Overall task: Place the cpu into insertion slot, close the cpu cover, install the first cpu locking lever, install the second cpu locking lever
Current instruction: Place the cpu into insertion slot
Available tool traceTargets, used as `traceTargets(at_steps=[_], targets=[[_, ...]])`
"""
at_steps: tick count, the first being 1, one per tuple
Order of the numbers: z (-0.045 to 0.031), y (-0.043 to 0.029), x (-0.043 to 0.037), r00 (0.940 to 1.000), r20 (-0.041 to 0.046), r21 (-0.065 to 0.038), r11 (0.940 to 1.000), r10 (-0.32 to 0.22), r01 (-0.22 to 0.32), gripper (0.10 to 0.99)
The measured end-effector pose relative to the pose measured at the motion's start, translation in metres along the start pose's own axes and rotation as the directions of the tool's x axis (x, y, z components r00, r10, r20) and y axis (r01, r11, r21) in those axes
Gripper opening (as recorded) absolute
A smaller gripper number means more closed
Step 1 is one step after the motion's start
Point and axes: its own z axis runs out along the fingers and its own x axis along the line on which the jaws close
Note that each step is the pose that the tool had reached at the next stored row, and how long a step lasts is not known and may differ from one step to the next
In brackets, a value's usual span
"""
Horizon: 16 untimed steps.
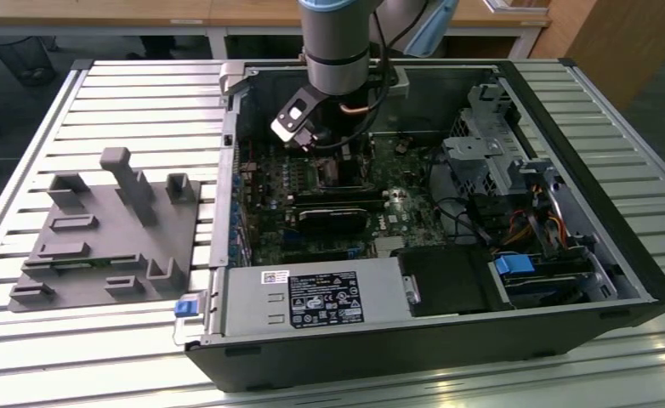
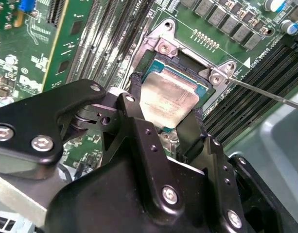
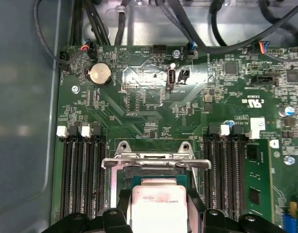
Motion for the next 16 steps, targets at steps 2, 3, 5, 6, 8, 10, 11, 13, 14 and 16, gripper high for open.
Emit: traceTargets(at_steps=[2, 3, 5, 6, 8, 10, 11, 13, 14, 16], targets=[[0.0021, -0.0002, 0.0002, 1.0, -0.0001, 0.0, 1.0, 0.0, 0.0, 0.541], [0.0026, -0.0003, 0.0002, 1.0, -0.0001, 0.0, 1.0, 0.0, 0.0, 0.541], [0.0031, 0.0002, 0.0002, 1.0, 0.0001, 0.0, 1.0, 0.0, 0.0, 0.541], [0.0033, 0.0008, 0.0003, 1.0, 0.0001, 0.0, 1.0, 0.0, 0.0, 0.541], [0.0038, 0.0017, 0.0007, 1.0, -0.0001, 0.0, 1.0, -0.001, 0.001, 0.541], [0.0044, 0.0017, 0.0017, 1.0, -0.0002, 0.0, 1.0, -0.001, 0.001, 0.541], [0.0047, 0.0016, 0.0018, 1.0, -0.0003, 0.0, 1.0, -0.001, 0.001, 0.541], [0.0052, 0.0016, 0.0018, 1.0, -0.0002, 0.0, 1.0, -0.001, 0.001, 0.541], [0.0057, 0.0016, 0.0018, 1.0, -0.0002, 0.0, 1.0, -0.001, 0.001, 0.541], [0.0067, 0.0014, 0.0018, 1.0, -0.0002, 0.0, 1.0, -0.001, 0.001, 0.541]])
